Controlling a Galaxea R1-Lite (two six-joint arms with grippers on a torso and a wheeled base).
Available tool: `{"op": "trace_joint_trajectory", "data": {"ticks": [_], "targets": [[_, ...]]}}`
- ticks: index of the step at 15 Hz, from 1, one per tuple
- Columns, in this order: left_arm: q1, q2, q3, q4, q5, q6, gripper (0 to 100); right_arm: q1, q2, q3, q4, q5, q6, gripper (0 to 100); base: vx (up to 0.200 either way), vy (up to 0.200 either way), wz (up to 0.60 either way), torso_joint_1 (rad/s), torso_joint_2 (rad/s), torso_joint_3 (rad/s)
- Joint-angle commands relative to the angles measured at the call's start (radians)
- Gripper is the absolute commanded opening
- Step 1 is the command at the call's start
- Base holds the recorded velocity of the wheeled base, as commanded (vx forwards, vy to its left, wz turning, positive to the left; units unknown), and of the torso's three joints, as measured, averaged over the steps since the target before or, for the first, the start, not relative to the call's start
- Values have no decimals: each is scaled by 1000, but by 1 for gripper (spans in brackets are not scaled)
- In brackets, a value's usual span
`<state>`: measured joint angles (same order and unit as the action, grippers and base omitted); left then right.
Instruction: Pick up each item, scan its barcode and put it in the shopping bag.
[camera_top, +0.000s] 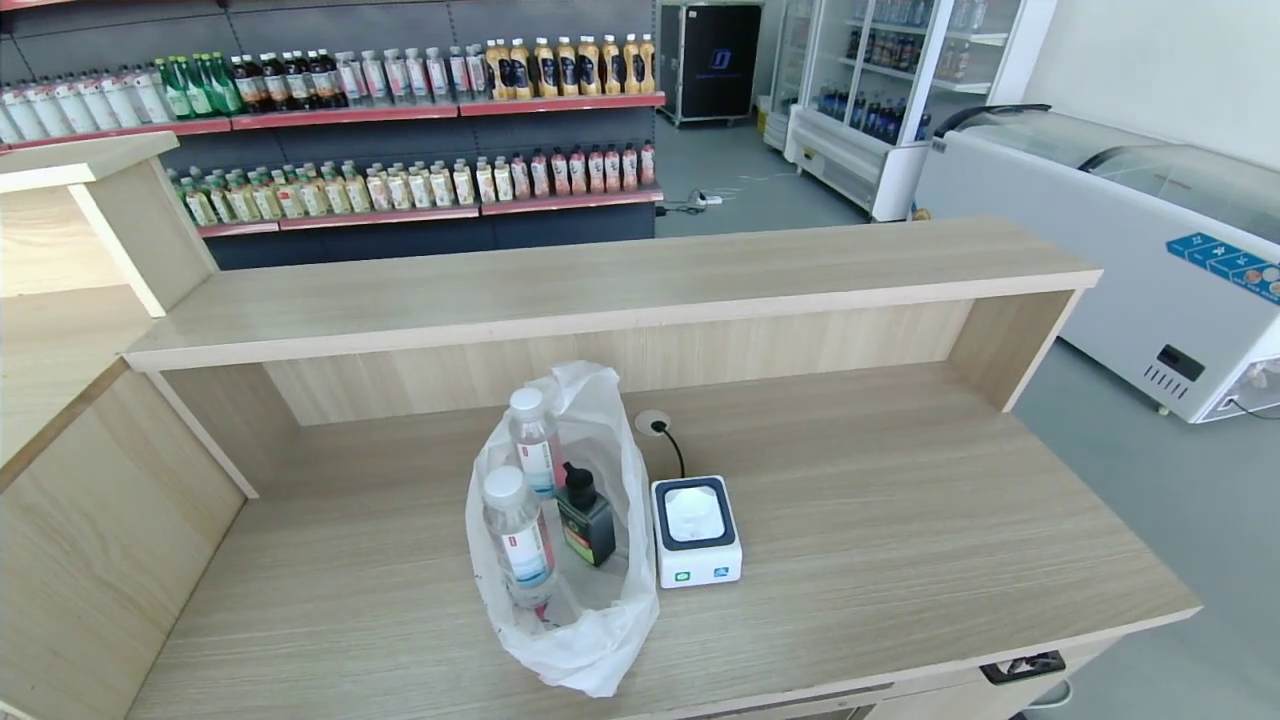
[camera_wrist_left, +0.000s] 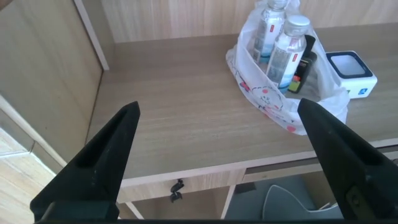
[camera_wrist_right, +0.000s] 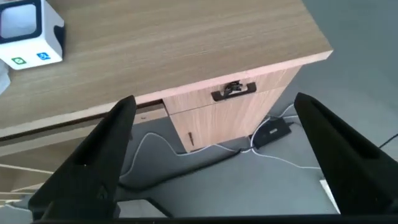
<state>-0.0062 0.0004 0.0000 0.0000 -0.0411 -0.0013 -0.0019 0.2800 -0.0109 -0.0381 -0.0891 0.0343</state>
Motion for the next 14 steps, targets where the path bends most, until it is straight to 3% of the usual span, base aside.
{"op": "trace_joint_trajectory", "data": {"ticks": [1, 14], "targets": [[0, 1, 0, 0, 0, 0, 100, 13, -232, 11, 44, -1, 35, 100, 0, 0, 0, 0, 0, 0], [0, 1, 0, 0, 0, 0, 100, 5, -278, 11, 44, -1, 30, 100, 0, 0, 0, 0, 0, 0]]}}
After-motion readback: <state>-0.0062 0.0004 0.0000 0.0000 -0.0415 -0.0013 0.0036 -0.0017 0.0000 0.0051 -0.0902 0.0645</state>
